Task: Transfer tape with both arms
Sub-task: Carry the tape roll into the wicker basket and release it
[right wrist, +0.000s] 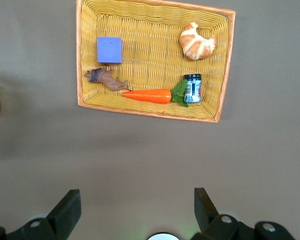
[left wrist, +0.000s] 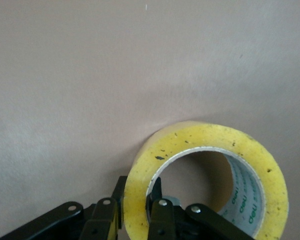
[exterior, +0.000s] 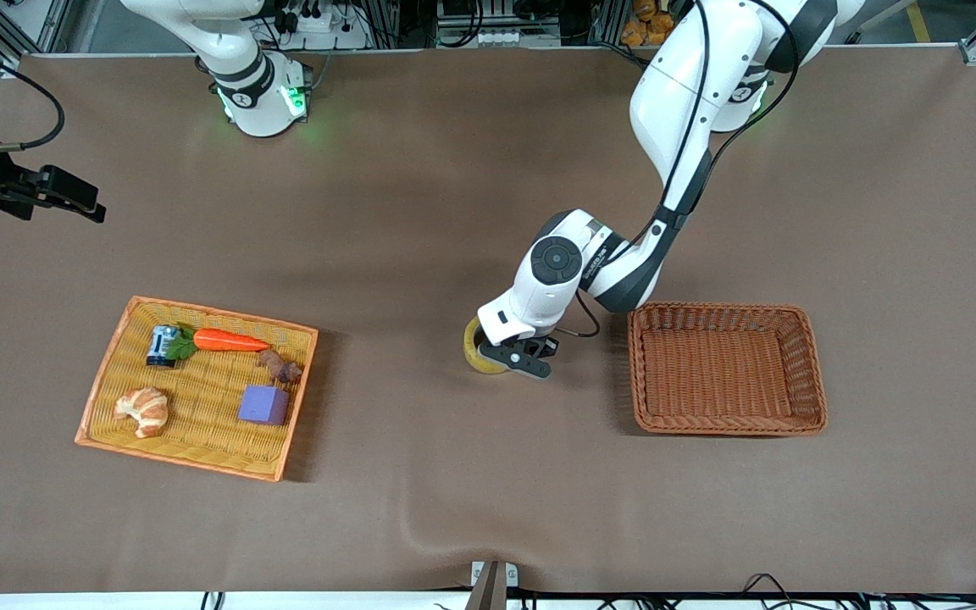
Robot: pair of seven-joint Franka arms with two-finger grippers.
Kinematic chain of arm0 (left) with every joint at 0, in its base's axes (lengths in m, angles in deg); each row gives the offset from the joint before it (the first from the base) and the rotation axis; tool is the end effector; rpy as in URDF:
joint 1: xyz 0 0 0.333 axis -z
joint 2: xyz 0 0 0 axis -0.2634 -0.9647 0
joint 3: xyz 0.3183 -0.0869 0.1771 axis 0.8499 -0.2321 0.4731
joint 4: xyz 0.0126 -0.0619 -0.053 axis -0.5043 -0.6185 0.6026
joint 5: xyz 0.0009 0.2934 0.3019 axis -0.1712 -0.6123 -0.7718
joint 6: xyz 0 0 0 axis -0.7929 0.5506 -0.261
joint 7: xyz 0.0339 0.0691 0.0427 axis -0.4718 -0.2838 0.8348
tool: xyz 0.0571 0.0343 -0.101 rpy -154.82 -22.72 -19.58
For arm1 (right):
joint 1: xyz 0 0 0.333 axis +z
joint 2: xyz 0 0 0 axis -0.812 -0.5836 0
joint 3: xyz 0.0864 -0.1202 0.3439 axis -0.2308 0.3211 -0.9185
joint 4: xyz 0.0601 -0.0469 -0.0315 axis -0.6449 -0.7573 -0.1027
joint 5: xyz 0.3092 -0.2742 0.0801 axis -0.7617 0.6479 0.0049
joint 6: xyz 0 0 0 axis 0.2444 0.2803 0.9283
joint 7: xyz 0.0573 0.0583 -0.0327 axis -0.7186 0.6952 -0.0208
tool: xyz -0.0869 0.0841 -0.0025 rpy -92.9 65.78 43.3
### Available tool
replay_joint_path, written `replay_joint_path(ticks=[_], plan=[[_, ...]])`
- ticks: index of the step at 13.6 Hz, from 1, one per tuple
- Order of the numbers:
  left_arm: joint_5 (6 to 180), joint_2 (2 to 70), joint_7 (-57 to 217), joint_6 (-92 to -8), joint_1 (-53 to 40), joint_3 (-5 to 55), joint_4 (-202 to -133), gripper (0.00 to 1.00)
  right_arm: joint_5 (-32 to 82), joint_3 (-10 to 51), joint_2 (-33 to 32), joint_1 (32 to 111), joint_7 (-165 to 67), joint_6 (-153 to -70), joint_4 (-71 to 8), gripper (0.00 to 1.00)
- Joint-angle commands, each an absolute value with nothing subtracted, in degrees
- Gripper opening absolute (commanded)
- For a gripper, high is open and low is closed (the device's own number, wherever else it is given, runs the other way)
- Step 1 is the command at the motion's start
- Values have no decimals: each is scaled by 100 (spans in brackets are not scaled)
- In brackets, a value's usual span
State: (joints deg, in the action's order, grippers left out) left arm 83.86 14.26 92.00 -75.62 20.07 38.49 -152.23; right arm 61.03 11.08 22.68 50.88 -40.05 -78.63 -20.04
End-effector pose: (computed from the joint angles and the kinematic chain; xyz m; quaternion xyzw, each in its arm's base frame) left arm 0.6268 -0.5076 0.2144 0.9791 -0.1752 0.0749 0.0708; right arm 0.5721 0.0082 0.6716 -0.9983 0.0287 0.0508 0.0092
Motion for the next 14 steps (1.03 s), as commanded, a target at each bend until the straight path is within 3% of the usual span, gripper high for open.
replay_joint_path(ticks=[1, 3, 7, 14], plan=[[8244, 2262, 9204, -7009, 1587, 3876, -15283, 0, 6034, 891, 2356, 4841, -4031, -7814, -2063, 100], [8244, 2869, 8864, -5884, 1077, 3876, -15301, 0, 6043, 899, 2347, 4858, -4040, -7840, -2062, 100], [8315, 3285, 8027, -4941, -66, 3832, -15406, 0, 6043, 926, 2338, 4893, -4040, -7884, -2054, 100], [8289, 2731, 7771, -5482, -990, 3841, -16249, 0, 6052, 917, 2338, 4902, -4040, -7902, -2054, 100]])
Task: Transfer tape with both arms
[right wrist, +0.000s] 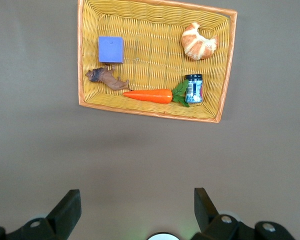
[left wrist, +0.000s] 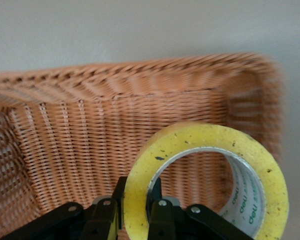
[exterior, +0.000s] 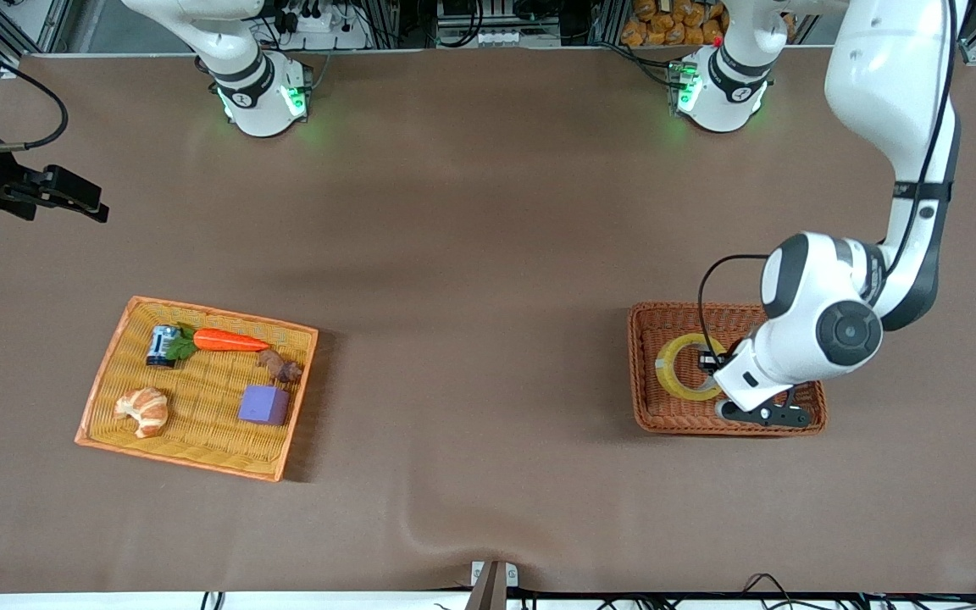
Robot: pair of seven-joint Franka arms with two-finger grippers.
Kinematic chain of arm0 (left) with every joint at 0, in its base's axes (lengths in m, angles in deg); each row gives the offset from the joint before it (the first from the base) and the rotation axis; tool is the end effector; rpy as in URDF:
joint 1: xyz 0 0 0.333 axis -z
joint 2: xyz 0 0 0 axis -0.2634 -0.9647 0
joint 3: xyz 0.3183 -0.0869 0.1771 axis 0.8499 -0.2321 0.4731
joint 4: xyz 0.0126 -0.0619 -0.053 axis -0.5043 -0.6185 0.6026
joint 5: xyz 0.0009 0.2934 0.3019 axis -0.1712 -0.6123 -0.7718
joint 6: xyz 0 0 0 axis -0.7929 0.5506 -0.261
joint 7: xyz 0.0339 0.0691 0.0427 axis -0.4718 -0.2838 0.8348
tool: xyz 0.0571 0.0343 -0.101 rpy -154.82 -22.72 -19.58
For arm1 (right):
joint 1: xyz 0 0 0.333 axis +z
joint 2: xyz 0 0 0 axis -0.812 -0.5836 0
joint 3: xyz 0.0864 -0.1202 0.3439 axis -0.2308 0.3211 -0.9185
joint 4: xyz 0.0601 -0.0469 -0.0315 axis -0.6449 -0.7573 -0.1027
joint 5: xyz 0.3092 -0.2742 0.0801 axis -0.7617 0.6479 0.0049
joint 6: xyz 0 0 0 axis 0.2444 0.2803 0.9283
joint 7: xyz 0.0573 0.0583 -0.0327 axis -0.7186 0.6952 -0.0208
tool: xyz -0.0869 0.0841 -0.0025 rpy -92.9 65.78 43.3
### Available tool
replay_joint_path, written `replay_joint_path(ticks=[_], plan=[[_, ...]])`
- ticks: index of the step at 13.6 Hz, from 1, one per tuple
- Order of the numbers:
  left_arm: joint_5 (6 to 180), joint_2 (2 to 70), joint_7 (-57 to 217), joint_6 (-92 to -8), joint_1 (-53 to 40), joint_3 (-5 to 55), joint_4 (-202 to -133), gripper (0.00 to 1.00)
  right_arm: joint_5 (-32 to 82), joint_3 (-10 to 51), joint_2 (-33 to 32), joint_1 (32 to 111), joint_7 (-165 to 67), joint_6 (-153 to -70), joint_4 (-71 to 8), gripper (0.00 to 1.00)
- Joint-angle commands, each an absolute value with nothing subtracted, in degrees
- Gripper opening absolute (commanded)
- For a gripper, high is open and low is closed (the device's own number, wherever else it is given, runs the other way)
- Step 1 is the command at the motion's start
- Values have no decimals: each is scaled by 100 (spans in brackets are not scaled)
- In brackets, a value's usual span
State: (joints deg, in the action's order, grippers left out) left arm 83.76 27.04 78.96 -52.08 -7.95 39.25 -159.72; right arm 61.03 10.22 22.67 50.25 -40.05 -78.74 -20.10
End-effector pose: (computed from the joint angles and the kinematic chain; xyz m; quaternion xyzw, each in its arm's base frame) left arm 0.7236 -0.1356 0.2875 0.9968 -0.0505 -0.0612 0.0065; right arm 0.5723 0.0104 0.6712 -0.9983 0.0267 0.0505 0.0092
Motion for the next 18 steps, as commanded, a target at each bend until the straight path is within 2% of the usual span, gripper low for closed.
replay_joint_path(ticks=[1, 2, 3, 4, 7, 12, 15, 18], plan=[[8271, 2705, 7762, -5580, -1131, 3841, -16329, 0, 6052, 917, 2338, 4911, -4040, -7893, -2054, 100], [8253, 2644, 7658, -5581, -1228, 3841, -16312, 7, 6060, 917, 2338, 4911, -4040, -7893, -2054, 100], [8253, 2635, 7457, -5581, -1237, 3841, -16286, 48, 6060, 917, 2338, 4911, -4040, -7893, -2054, 100], [8236, 2678, 7263, -5581, -1246, 3849, -16277, 99, 6060, 917, 2338, 4911, -4040, -7893, -2054, 100], [8227, 3204, 6805, -5441, -1290, 3867, -16225, 100, 6060, 917, 2347, 4911, -4040, -7876, -2054, 100], [8227, 4337, 6927, -4204, -1220, 3841, -15742, 100, 6060, 926, 2338, 4920, -4040, -7884, -2054, 100], [8227, 5067, 7234, -3640, -1228, 3832, -15688, 100, 6060, 926, 2347, 4928, -4040, -7876, -2054, 100], [8070, 5324, 7235, -3314, -1290, 3919, -15488, 100, 6052, 935, 2356, 4955, -4040, -7867, -2062, 100]])
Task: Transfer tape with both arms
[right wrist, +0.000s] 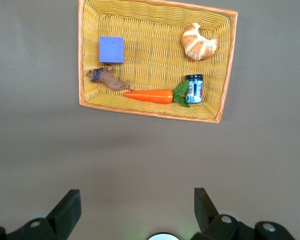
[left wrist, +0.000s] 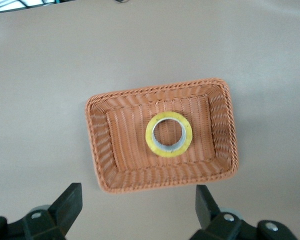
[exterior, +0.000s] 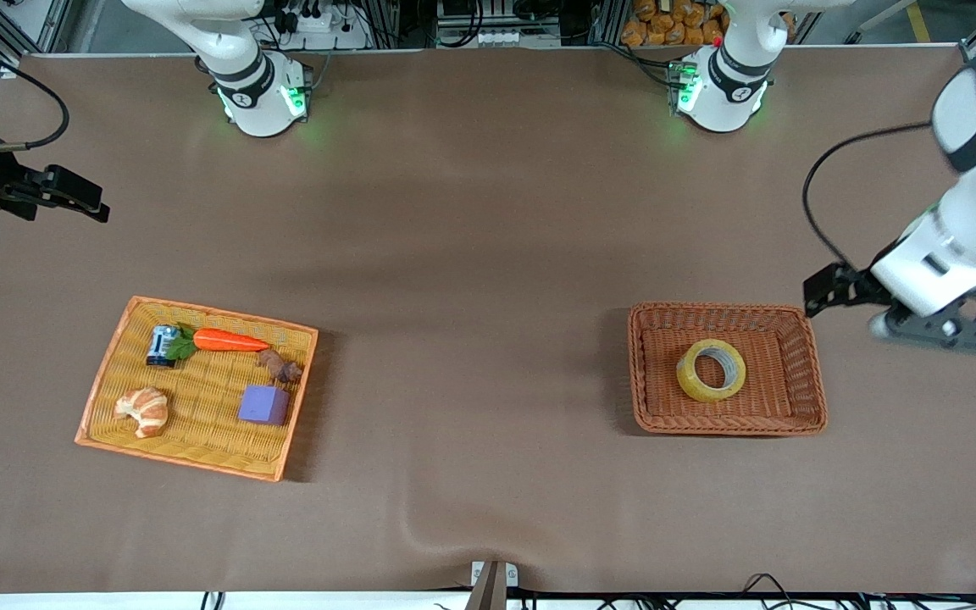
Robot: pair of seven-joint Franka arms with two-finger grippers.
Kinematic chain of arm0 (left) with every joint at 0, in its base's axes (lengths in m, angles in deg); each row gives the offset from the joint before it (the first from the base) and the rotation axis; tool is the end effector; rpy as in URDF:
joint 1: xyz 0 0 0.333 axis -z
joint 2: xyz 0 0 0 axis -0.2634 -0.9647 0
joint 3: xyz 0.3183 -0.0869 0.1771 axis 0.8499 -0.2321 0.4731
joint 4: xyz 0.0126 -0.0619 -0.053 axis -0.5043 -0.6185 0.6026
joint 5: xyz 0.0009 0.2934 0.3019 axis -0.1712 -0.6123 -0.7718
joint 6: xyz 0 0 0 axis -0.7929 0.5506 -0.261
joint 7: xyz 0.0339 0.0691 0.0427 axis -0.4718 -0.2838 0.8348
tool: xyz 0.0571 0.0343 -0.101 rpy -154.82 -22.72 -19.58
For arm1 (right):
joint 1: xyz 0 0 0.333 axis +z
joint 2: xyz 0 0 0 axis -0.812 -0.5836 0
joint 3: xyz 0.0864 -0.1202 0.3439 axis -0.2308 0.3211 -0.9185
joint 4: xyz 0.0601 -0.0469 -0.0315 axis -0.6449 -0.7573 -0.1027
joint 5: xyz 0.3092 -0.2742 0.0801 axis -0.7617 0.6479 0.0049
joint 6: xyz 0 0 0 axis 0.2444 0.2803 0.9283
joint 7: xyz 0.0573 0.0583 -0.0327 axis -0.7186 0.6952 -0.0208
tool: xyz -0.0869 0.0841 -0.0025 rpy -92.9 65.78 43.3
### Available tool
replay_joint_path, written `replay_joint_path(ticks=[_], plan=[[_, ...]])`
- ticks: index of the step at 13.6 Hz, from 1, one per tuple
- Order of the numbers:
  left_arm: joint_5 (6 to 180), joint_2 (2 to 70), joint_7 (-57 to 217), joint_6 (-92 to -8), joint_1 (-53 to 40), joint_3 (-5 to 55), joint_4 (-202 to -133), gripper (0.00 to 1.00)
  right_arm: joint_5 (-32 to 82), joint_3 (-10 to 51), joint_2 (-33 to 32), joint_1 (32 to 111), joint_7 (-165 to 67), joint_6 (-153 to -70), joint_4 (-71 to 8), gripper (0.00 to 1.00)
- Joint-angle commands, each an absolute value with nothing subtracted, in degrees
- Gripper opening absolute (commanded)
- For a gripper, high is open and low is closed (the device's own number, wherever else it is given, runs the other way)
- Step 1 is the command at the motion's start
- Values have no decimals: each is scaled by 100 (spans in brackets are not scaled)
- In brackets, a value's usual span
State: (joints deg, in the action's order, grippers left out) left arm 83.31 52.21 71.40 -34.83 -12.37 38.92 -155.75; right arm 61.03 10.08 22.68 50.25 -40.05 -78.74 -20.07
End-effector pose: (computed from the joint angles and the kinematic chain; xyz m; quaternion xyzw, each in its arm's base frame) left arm 0.6570 -0.0763 0.6080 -0.9956 0.0835 -0.0436 0.0013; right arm 0.5722 0.0118 0.6715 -0.9984 0.0255 0.0501 0.0092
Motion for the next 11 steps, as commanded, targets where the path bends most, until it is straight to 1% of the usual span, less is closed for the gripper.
replay_joint_path(ticks=[1, 2, 4, 6, 8, 11], plan=[[7790, 5324, 7226, -3070, -1316, 3920, -15268, 100, 6060, 943, 2347, 4955, -4040, -7876, -2063, 100], [7648, 5324, 7209, -2867, -1334, 3902, -15057, 100, 6060, 943, 2347, 4955, -4040, -7876, -2063, 100], [7682, 5499, 7209, -2358, -1421, 3867, -14950, 100, 6060, 943, 2321, 4955, -4040, -7893, -2063, 100], [7673, 5684, 7183, -2250, -1431, 3919, -14976, 100, 6060, 943, 2321, 4955, -4040, -7911, -2063, 100], [7717, 5720, 7112, -2119, -1710, 3903, -14976, 100, 6069, 943, 2321, 4964, -4040, -7919, -2063, 100], [7936, 5834, 7190, -2039, -1738, 3920, -14994, 100, 6069, 943, 2321, 4955, -4040, -7911, -2063, 100]])
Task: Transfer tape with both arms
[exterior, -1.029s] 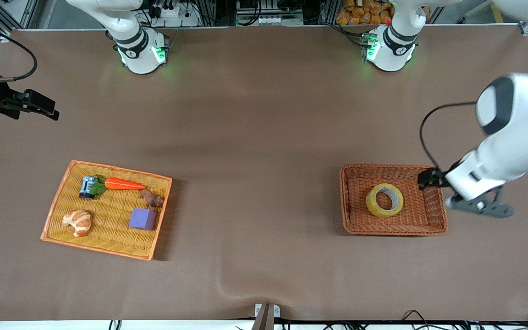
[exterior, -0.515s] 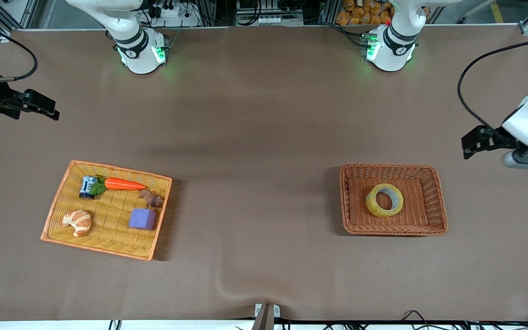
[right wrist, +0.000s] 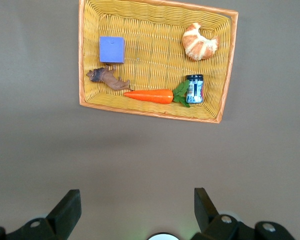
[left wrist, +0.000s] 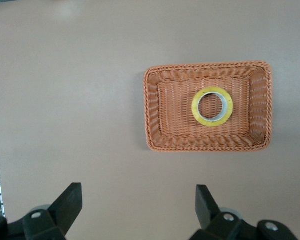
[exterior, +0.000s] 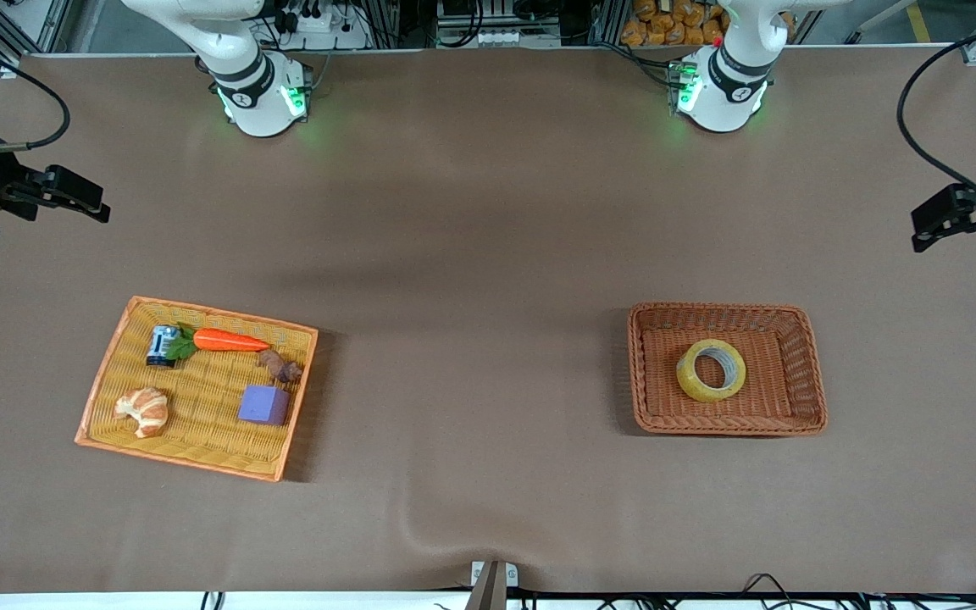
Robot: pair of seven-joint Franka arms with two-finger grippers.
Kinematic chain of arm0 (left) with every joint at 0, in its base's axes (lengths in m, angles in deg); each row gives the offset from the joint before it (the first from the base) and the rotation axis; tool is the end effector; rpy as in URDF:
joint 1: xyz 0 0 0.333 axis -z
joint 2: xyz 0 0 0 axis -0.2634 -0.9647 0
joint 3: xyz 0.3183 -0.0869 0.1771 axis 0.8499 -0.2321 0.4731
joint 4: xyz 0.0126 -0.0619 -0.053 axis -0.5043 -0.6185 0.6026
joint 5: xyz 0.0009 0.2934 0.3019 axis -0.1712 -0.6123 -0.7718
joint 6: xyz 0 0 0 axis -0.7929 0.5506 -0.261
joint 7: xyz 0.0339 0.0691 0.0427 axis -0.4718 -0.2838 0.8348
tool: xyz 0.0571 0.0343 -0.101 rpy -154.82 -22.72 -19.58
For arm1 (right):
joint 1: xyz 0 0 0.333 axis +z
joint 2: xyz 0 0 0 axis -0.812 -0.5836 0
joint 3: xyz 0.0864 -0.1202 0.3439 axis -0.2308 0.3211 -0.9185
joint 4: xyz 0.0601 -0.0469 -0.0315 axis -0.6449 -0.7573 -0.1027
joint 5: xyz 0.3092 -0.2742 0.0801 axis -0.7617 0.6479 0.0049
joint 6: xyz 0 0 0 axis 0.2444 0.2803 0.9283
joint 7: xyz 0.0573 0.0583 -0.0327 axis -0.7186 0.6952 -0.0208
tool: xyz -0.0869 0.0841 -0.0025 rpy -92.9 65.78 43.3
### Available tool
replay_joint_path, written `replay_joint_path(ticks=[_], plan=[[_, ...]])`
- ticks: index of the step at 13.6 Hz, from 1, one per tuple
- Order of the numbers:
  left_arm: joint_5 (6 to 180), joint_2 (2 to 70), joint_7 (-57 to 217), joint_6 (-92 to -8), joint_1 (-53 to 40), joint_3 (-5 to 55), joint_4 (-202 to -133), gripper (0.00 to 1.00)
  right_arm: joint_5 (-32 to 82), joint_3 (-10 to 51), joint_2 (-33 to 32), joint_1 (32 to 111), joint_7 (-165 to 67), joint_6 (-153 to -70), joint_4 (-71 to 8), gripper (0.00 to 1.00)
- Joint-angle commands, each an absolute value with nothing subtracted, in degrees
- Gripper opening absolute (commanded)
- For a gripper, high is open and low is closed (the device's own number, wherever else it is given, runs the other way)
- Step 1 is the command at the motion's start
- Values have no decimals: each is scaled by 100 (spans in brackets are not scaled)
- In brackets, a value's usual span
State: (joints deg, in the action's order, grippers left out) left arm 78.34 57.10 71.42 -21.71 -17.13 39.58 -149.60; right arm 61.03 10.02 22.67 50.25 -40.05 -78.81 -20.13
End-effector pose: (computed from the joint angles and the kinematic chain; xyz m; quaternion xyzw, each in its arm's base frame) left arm 0.6126 -0.0035 0.6957 -0.9979 0.0327 -0.0249 0.0502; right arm 0.5724 0.0124 0.6710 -0.9984 0.0250 0.0501 0.0091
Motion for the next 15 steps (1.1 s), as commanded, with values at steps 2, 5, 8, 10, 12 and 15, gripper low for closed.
replay_joint_path(ticks=[2, 5, 8, 10, 12, 15], plan=[[8182, 5877, 7671, -1732, -1721, 3894, -14994, 100, 6069, 943, 2321, 4955, -4040, -7902, -2071, 100], [8227, 5930, 7859, -1722, -1738, 3814, -15046, 100, 6069, 943, 2321, 4955, -4040, -7902, -2080, 100], [8227, 6018, 7938, -1740, -1712, 3806, -15126, 100, 6069, 952, 2321, 4955, -4040, -7911, -2071, 100], [8236, 6053, 7956, -1853, -1721, 3788, -15257, 100, 6078, 943, 2321, 4955, -4040, -7928, -2071, 100], [8244, 6150, 7982, -1951, -1721, 3779, -15363, 100, 6078, 943, 2321, 4955, -4031, -7937, -2071, 100], [8201, 6036, 7903, -1951, -1686, 3779, -15284, 100, 6078, 943, 2321, 4955, -4040, -7946, -2080, 100]])
